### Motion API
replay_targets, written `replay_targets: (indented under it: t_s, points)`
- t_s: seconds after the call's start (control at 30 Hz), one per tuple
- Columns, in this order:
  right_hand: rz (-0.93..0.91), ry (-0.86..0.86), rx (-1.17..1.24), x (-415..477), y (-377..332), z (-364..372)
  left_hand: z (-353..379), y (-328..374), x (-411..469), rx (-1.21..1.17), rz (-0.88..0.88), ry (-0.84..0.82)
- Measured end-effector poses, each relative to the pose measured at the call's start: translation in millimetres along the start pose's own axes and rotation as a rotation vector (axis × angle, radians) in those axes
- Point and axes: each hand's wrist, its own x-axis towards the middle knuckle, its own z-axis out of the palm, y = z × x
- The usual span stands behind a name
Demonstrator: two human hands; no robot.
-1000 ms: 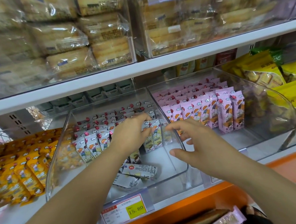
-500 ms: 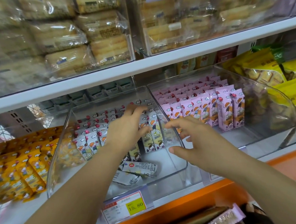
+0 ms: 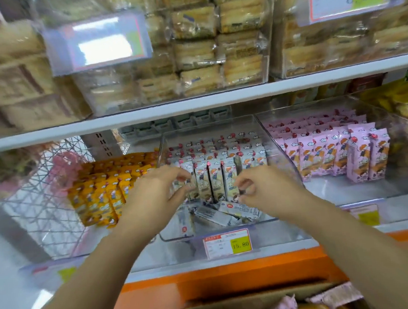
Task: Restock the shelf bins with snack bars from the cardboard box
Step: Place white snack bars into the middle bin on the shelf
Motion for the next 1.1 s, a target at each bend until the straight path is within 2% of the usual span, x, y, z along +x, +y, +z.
replay_targets:
  t_s: [0.07, 0.13, 0.2, 0.3, 0.4, 0.47, 0.57, 0.67, 0.97, 1.03, 1.1]
  points:
    - [0.081, -0.202, -0.156, 18, 4, 10, 2, -12, -12, -0.020, -0.014, 0.042]
    - [0.134, -0.326, -0.284, 28, 10, 19, 10, -23, -20, -0.072, -0.024, 0.067]
    - [0.181, -0.398, -0.329, 34, 14, 27, 17, -29, -26, -0.128, -0.008, 0.084]
    - [0.210, -0.415, -0.394, 37, 14, 36, 24, -32, -31, -0.195, 0.017, 0.122]
    - [0.210, -0.392, -0.398, 35, 8, 30, 26, -37, -32, -0.238, 0.039, 0.134]
    - [0.167, -0.300, -0.352, 33, 3, 15, 25, -39, -30, -0.278, 0.035, 0.139]
    - [0.095, -0.098, -0.204, 31, -7, -8, 25, -39, -28, -0.328, 0.013, 0.172]
    - [0.101, -0.037, 0.012, 30, -13, -19, 27, -37, -28, -0.322, 0.005, 0.182]
    - [0.124, 0.049, -0.035, 25, -13, -26, 2, -10, -6, -0.238, -0.005, 0.194]
    - [0.101, 0.084, -0.031, 20, -13, -32, -6, 2, 2, -0.280, 0.000, 0.190]
    - [0.071, 0.110, -0.005, 14, -11, -38, -5, 12, 6, -0.385, -0.049, 0.090]
